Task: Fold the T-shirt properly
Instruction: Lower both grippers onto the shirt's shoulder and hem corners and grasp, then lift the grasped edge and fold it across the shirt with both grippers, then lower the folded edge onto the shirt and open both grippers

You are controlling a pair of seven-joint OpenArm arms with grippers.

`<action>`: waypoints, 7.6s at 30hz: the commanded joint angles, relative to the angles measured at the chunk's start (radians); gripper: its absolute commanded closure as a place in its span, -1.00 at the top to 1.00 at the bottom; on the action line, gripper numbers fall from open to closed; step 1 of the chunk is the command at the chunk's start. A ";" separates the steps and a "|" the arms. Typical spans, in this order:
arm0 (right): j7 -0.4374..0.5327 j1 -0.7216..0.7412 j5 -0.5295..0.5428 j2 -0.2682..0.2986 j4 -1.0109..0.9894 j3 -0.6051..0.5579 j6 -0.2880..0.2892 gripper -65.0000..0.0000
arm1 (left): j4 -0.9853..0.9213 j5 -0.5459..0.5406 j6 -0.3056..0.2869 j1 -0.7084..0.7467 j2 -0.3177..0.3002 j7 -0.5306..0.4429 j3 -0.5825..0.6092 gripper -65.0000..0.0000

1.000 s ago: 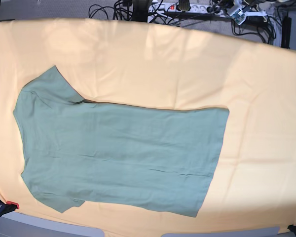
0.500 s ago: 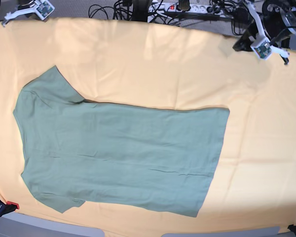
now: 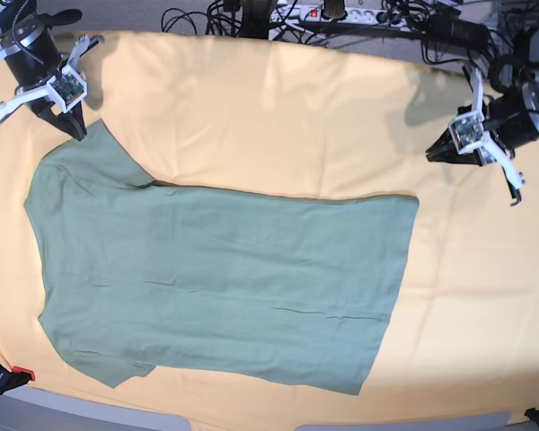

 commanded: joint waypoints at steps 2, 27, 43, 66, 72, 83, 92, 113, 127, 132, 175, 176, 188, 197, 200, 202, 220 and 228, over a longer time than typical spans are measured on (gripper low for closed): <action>0.019 0.004 0.004 0.010 0.014 0.006 -0.028 -0.95 | -0.078 0.076 0.042 -0.071 -0.067 -0.089 0.092 -0.56; 0.019 0.009 0.079 0.010 -0.021 0.006 -0.025 0.03 | -0.600 0.443 0.159 -1.073 -0.048 -0.294 1.248 0.04; 0.014 0.037 0.072 0.028 -0.032 0.006 -0.023 0.04 | -0.761 0.439 0.188 -1.207 0.099 -0.269 1.369 -1.00; 0.029 0.433 0.129 0.079 -0.631 -0.055 0.167 0.04 | -0.761 0.359 0.223 -1.202 0.093 -0.262 1.369 -1.00; -0.001 0.513 0.027 0.101 -0.724 -0.190 0.116 0.04 | -0.761 0.359 0.223 -1.202 0.093 -0.262 1.369 -1.00; -0.244 0.595 0.064 0.101 -0.757 -0.249 0.103 -1.00 | -0.761 0.359 0.219 -1.205 0.093 -0.262 1.369 -1.00; -0.261 0.579 0.133 0.182 -0.618 -0.247 0.103 -1.00 | -0.711 0.240 0.219 -1.273 0.060 -0.244 1.369 -1.00; -0.364 0.344 0.270 0.356 -0.474 -0.162 0.159 -1.00 | -0.524 -0.018 -0.023 -1.267 -0.151 -0.240 1.369 -1.00; -0.440 0.129 0.358 0.356 -0.306 0.006 0.189 -1.00 | -0.375 -0.164 -0.023 -1.156 -0.301 -0.235 1.369 -1.00; -0.440 0.036 0.423 0.356 -0.302 0.085 0.226 -1.00 | -0.268 -0.087 -0.023 -1.082 -0.360 -0.225 1.369 -1.00; -0.191 0.126 0.438 0.342 -0.457 -0.004 0.097 -1.00 | -0.306 0.153 0.262 -1.025 -0.256 -0.186 1.369 -1.00; -0.191 0.143 0.438 0.342 -0.465 -0.022 0.097 -1.00 | -0.306 0.158 0.294 -1.025 -0.256 -0.186 1.369 -1.00; -0.191 0.239 0.280 0.342 -0.494 -0.138 -0.057 -1.00 | -0.306 0.208 0.389 -1.025 -0.255 -0.183 1.369 -1.00; -0.180 0.278 0.291 0.342 -0.494 -0.138 -0.009 -1.00 | -0.306 0.207 0.440 -1.062 -0.255 -0.183 1.369 -1.00; -0.180 0.277 0.291 0.342 -0.494 -0.138 0.041 -1.00 | -0.306 0.206 0.439 -1.072 -0.255 -0.184 1.369 -1.00; -0.179 0.277 0.291 0.342 -0.494 -0.138 0.040 -1.00 | -0.306 0.206 0.435 -1.071 -0.255 -0.191 1.369 -1.00; -0.230 0.363 0.232 0.345 -0.468 -0.120 -0.036 -0.29 | -0.304 0.286 0.372 -1.072 -0.257 -0.182 1.369 0.15; -0.316 0.366 0.235 0.348 -0.463 -0.075 -0.056 -0.08 | -0.304 0.301 0.410 -1.075 -0.278 -0.182 1.369 0.15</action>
